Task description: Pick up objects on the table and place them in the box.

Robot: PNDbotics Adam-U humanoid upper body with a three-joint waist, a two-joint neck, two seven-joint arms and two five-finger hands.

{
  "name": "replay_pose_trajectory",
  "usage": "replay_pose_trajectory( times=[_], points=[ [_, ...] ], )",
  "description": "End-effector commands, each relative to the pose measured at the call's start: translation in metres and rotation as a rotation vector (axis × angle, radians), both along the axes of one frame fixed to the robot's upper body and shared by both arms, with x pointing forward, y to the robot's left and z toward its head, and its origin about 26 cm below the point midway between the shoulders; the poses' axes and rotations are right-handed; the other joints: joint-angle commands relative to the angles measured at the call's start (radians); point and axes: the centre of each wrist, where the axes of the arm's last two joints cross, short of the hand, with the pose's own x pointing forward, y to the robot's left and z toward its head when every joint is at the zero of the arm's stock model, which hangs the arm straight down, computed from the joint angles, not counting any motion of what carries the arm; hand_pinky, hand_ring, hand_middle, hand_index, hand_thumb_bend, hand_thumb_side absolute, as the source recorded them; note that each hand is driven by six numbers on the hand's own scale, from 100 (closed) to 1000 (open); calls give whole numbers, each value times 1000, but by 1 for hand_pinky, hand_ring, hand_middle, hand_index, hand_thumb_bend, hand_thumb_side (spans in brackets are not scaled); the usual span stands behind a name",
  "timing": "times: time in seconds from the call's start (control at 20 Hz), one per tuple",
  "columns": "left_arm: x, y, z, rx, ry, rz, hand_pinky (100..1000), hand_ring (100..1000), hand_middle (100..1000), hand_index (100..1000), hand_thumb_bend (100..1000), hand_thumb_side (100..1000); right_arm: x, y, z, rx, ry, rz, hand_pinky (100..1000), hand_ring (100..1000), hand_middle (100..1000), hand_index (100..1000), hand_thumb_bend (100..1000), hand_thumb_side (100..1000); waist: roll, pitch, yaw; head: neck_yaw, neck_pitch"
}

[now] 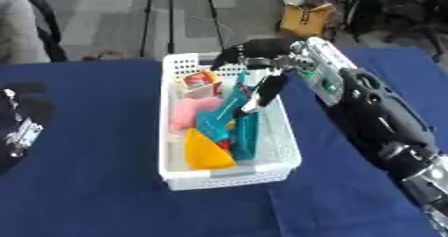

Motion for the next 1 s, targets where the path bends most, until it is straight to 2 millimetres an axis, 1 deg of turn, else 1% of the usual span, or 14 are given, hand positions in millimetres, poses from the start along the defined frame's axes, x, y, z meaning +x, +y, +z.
replay_pose_trajectory(
  times=[0.05,0.1,0.15,0.2,0.25,0.3,0.45,0.55,0.6,0.7,0.8,0.95,1.0],
  points=[
    [0,5,8,15,-27,10,478,697,757,831,550,849,-2,-6,18,-342,27,283,845,905,878,928,617,518,6,-22,-6,2,-10],
    [0,5,8,15,-27,9,478,697,757,831,549,849,-3,-7,19,-321,26,288,812,877,856,914,577,515,7,-21,-8,3,-10],
    [0,5,8,14,-27,10,478,697,757,831,549,849,-4,-8,20,-286,25,290,812,877,856,914,577,515,8,-21,-11,3,-10],
    [0,5,8,13,-27,11,478,697,757,831,549,849,-6,-9,20,-255,25,291,781,855,839,906,542,502,8,-21,-13,4,-11],
    [0,5,8,12,-27,12,478,697,757,831,549,849,-7,-10,21,-214,25,289,781,855,839,906,542,502,9,-20,-16,5,-11],
    [0,5,8,12,-27,13,478,697,757,831,548,850,-9,-11,23,-177,22,284,753,832,824,902,507,483,9,-20,-18,7,-12],
    [0,6,8,10,-27,18,478,697,757,831,548,850,-17,-21,32,-54,-18,257,739,822,817,899,487,481,10,-19,-25,13,-12],
    [0,6,8,10,-28,19,478,697,757,831,548,850,-21,-23,35,-18,-32,247,738,821,816,898,486,481,10,-19,-27,14,-12],
    [-1,6,8,10,-27,20,477,697,757,831,547,852,-23,-25,36,-5,-36,242,720,804,805,893,471,475,9,-19,-29,16,-12],
    [-1,8,8,10,-27,27,476,697,757,832,547,853,-29,-43,40,61,-60,214,707,791,796,888,444,478,8,-18,-38,26,-13],
    [-1,9,7,10,-28,35,476,697,757,831,547,852,-39,-67,45,142,-85,165,684,771,781,882,422,474,6,-16,-48,38,-15],
    [-1,10,8,10,-30,40,476,697,757,831,547,852,-49,-83,50,214,-110,125,671,759,771,876,402,472,4,-15,-54,44,-16],
    [-1,10,7,9,-30,42,475,697,757,831,546,854,-51,-87,51,238,-117,110,635,729,746,861,359,471,4,-14,-57,47,-16]
  ],
)
